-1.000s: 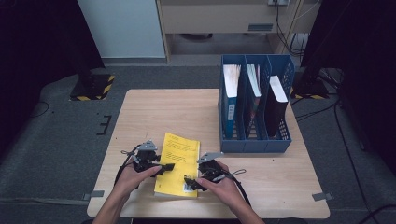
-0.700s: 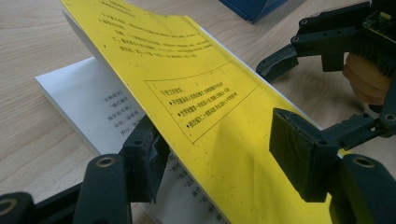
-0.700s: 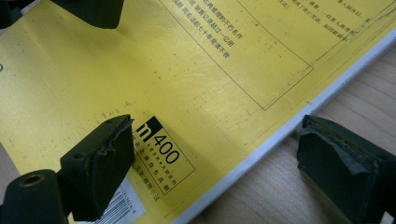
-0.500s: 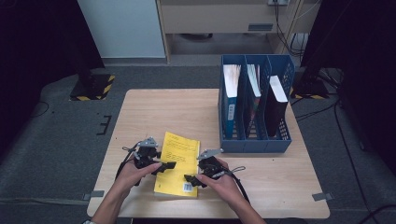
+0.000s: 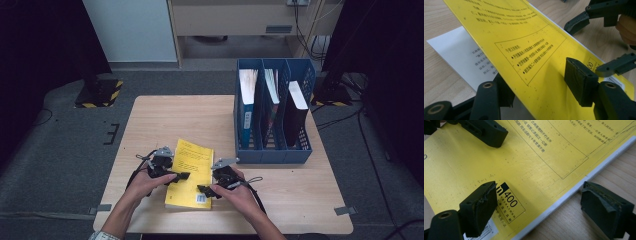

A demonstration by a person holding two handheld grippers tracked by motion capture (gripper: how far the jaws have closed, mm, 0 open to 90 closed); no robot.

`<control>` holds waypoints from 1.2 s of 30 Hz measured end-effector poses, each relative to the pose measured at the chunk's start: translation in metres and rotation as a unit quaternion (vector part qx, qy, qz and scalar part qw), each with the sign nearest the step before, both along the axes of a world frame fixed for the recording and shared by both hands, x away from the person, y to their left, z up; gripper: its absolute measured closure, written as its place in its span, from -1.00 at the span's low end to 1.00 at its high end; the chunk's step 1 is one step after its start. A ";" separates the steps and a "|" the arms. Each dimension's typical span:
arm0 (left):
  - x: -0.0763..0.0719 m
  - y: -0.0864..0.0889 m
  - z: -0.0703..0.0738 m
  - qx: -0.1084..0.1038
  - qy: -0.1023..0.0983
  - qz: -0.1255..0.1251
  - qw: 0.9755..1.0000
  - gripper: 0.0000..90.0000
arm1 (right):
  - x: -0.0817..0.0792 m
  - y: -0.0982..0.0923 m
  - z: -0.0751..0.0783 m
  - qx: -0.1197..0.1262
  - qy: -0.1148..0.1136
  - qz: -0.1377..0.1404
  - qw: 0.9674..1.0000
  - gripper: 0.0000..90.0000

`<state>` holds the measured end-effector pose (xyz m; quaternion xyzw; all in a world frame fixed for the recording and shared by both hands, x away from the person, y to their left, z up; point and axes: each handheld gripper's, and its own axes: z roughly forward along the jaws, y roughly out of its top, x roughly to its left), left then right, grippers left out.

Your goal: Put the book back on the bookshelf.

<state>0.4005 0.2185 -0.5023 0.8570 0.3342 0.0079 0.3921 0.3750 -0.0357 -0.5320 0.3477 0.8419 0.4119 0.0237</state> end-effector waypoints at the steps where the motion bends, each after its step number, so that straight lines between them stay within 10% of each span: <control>1: 0.000 0.000 0.000 0.001 0.003 -0.001 1.000 0.05 | 0.000 0.000 0.000 0.000 -0.001 0.000 1.000 -0.69; 10: 0.003 -0.003 -0.001 0.002 0.010 -0.018 1.000 -0.05 | 0.000 0.000 0.000 -0.001 0.000 0.001 1.000 -0.69; 26: 0.010 -0.004 0.009 0.023 0.041 -0.025 0.999 0.43 | 0.000 0.001 0.001 -0.011 -0.002 0.007 1.000 -0.69; 36: 0.010 -0.001 0.012 -0.011 0.046 -0.011 0.999 0.74 | 0.005 0.001 0.003 -0.016 0.005 0.010 1.000 -0.69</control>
